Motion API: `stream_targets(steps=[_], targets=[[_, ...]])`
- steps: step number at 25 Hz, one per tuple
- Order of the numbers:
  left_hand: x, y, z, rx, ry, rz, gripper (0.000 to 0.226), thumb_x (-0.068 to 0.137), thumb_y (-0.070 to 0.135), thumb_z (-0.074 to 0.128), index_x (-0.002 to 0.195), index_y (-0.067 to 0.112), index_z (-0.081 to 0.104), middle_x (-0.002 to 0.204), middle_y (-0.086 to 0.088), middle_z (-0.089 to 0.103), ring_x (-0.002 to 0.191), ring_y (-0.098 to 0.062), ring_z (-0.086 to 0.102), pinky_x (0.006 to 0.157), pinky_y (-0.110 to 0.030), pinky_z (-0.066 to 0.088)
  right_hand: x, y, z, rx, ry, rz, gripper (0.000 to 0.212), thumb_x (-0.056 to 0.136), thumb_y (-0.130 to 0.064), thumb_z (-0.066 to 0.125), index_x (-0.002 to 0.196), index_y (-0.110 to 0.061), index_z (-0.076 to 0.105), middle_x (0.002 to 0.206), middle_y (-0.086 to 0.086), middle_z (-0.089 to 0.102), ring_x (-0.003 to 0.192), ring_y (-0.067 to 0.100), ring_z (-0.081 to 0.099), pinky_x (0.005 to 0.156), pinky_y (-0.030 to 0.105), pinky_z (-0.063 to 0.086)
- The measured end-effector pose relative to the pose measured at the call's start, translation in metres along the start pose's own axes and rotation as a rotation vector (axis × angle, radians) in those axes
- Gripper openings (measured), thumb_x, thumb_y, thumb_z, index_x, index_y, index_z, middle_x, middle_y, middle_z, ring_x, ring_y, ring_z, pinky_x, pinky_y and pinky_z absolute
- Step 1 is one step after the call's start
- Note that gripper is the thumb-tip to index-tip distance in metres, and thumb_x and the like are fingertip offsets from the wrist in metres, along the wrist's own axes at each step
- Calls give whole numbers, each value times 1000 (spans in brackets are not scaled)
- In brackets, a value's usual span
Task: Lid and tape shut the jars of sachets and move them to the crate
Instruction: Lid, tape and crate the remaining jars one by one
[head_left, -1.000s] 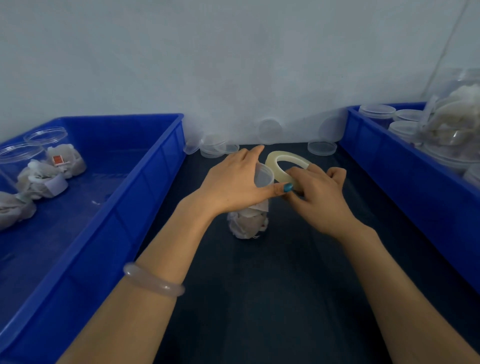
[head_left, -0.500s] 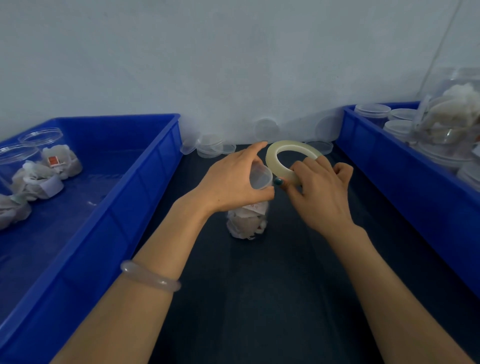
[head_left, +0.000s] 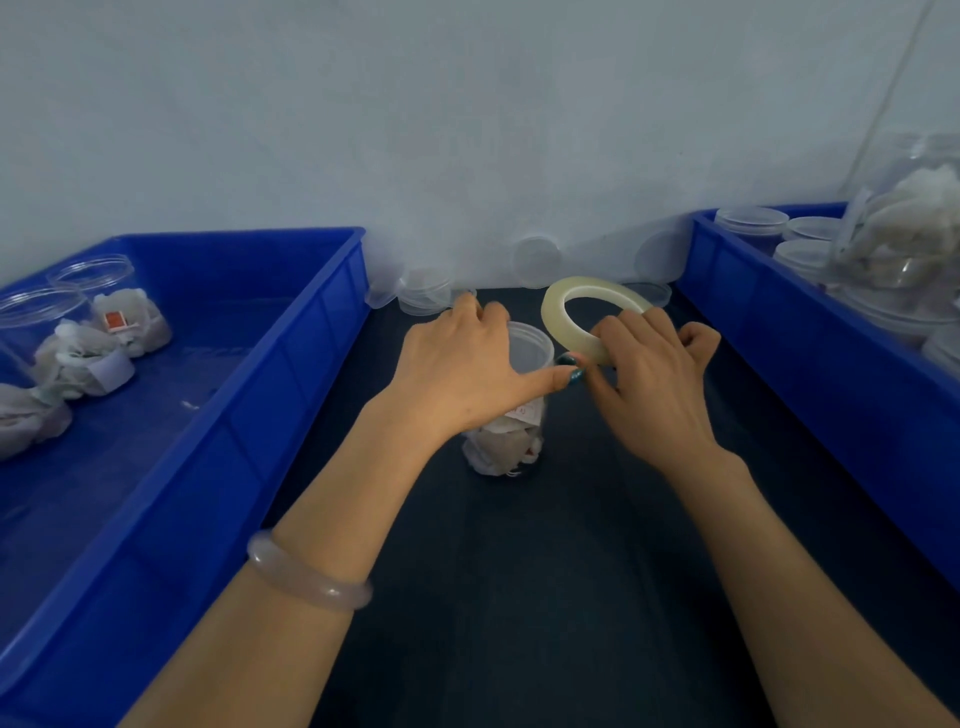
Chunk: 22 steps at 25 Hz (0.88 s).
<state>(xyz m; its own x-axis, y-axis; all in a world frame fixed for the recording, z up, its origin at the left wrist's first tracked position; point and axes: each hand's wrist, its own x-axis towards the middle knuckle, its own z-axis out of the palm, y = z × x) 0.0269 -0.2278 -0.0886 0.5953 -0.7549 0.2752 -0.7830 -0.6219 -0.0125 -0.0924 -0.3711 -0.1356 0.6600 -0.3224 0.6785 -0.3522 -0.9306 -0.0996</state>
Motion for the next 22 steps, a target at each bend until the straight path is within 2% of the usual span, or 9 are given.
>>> stream_targets(steps=[2, 6, 10, 14, 18, 22], targets=[[0, -2, -2, -82, -2, 41, 94, 75, 88, 40, 142, 22, 41, 139, -2, 48, 118, -20, 55, 76, -33, 39, 0, 1, 0, 12, -30, -22, 30, 94, -44, 39, 91, -18, 56, 90, -2, 52, 90, 21, 47, 75, 33, 13], [2, -8, -7, -338, -81, 64, 91, 80, 67, 63, 151, 21, 29, 153, 0, 40, 133, -19, 46, 98, -34, 40, 1, -1, 0, 42, -67, -37, 30, 96, -41, 34, 95, -21, 55, 90, -7, 47, 92, 19, 45, 75, 33, 12], [5, -2, -1, -392, -67, 73, 87, 78, 57, 67, 148, 19, 33, 149, 0, 41, 130, -18, 45, 92, -26, 34, 0, -11, 3, -27, -75, 43, 42, 96, -47, 25, 106, -21, 57, 94, -4, 51, 95, 19, 45, 76, 34, 13], [4, -3, 0, -383, -41, 73, 76, 76, 59, 67, 137, 19, 43, 135, 2, 48, 114, -14, 49, 85, -27, 35, 0, -13, 3, -14, -79, 54, 44, 96, -45, 25, 111, -22, 59, 93, -3, 51, 96, 21, 45, 75, 35, 13], [3, 1, 6, -292, -13, 64, 95, 66, 84, 58, 134, 18, 45, 133, 3, 51, 117, -16, 52, 83, -30, 38, -1, -11, 5, -24, -73, 37, 26, 94, -27, 37, 105, -21, 60, 89, -3, 51, 93, 21, 45, 74, 33, 11], [5, 1, 10, -338, 56, 69, 75, 78, 72, 62, 129, 19, 49, 129, 3, 53, 108, -12, 50, 81, -28, 35, 0, -12, 4, -43, -40, 42, 20, 93, -22, 40, 96, -20, 60, 83, -4, 46, 88, 21, 44, 74, 34, 11]])
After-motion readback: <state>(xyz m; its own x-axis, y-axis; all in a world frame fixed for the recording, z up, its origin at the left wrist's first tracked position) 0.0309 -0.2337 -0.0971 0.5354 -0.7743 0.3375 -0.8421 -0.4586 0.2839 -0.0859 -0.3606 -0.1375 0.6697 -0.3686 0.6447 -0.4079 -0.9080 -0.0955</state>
